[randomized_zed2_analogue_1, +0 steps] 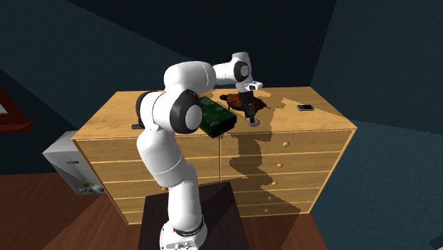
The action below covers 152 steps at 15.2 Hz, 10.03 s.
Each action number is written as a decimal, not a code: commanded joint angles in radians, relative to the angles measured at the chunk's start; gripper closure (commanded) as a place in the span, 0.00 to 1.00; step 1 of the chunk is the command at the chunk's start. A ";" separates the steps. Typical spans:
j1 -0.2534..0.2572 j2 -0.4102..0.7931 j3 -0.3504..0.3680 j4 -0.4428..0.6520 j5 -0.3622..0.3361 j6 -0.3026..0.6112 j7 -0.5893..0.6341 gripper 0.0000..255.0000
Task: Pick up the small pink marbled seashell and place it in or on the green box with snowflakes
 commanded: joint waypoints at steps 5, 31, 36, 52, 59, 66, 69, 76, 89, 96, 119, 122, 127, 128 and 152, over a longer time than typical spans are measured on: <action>0.108 0.413 0.136 0.284 -0.324 -0.138 0.319 0.00; 0.074 0.380 0.116 0.176 -0.307 -0.039 0.309 1.00; 0.078 0.374 0.119 0.236 -0.299 -0.098 0.287 1.00; -0.026 -0.028 0.056 -0.189 -0.114 0.479 -0.100 0.00; -0.045 0.003 0.069 -0.210 -0.148 0.518 -0.077 0.00; -0.045 0.003 0.069 -0.210 -0.148 0.518 -0.077 1.00; -0.045 0.003 0.069 -0.210 -0.148 0.518 -0.077 1.00; -0.040 -0.012 0.059 -0.182 -0.127 0.485 -0.102 1.00; -0.031 -0.042 0.030 -0.036 -0.077 0.332 -0.184 1.00; -0.034 -0.037 0.026 0.059 -0.071 0.244 -0.213 1.00; 0.105 -0.244 0.135 0.129 0.087 -0.017 -0.051 1.00; 0.120 -0.260 0.180 0.153 0.106 -0.060 0.002 1.00; 0.128 -0.274 0.247 0.179 0.128 -0.099 0.070 1.00; 0.133 -0.279 0.244 0.162 0.131 -0.087 0.072 1.00; 0.171 -0.314 0.245 -0.019 0.159 0.061 0.104 0.00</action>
